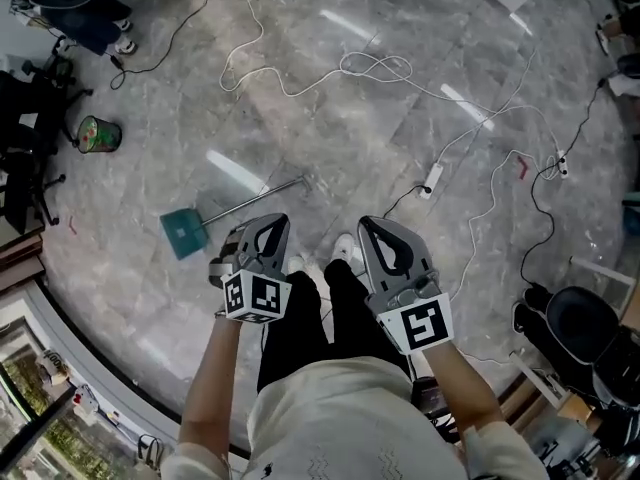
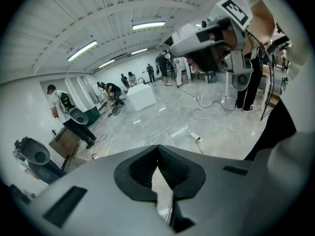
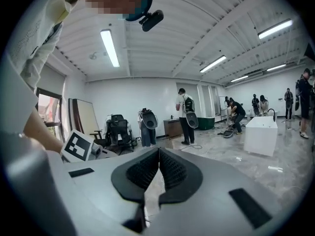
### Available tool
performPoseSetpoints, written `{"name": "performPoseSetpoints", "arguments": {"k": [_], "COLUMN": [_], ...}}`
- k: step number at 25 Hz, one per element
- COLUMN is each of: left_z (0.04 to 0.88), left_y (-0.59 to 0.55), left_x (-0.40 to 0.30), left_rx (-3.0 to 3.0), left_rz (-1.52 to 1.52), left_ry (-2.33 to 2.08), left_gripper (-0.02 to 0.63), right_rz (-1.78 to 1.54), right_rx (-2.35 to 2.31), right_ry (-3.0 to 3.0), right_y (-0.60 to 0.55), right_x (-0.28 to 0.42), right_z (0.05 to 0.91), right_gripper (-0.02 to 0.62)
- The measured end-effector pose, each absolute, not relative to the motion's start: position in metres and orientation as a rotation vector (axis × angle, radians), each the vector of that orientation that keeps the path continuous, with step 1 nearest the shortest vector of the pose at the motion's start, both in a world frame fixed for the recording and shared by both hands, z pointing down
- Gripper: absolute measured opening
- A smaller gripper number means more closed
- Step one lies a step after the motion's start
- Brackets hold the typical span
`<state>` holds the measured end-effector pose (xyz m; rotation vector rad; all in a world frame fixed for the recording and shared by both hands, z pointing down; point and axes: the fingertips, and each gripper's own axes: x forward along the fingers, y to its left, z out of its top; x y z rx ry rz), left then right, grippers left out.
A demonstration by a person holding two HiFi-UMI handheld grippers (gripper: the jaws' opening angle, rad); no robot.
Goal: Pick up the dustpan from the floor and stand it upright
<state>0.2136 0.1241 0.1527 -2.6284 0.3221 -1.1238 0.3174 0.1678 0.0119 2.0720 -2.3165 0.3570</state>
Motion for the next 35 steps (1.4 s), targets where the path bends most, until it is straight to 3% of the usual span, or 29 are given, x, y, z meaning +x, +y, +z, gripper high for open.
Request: {"name": "performPoseSetpoints", "arguments": {"k": [9, 18, 21, 28, 35], "left_z": [0.35, 0.616, 0.709, 0.903, 1.018], "left_y": [0.06, 0.003, 0.002, 0.015, 0.012], "left_x": [0.234, 0.237, 0.229, 0.201, 0.19], "left_rx": [-2.456, -2.274, -2.229, -2.106, -2.136], "left_rz": [-1.468, -1.702, -1.764, -1.906, -1.978], "left_ry": [0.093, -0.102, -0.13, -0.243, -0.203], "left_gripper": [0.012, 0.017, 0.092, 0.123, 0.13], "right_rz": [0.58, 0.741, 0.764, 0.861, 0.767], "right_rx": [2.053, 1.996, 2.009, 1.936, 1.927], "right_ry": [-2.274, -2.145, -2.135, -2.136, -2.174], "right_y": [0.093, 0.045, 0.047, 0.074, 0.073], "right_x": [0.329, 0.332, 0.332, 0.317, 0.32], "right_z": [0.133, 0.333, 0.403, 0.564, 0.656], "right_gripper": [0.017, 0.017, 0.017, 0.017, 0.017]}}
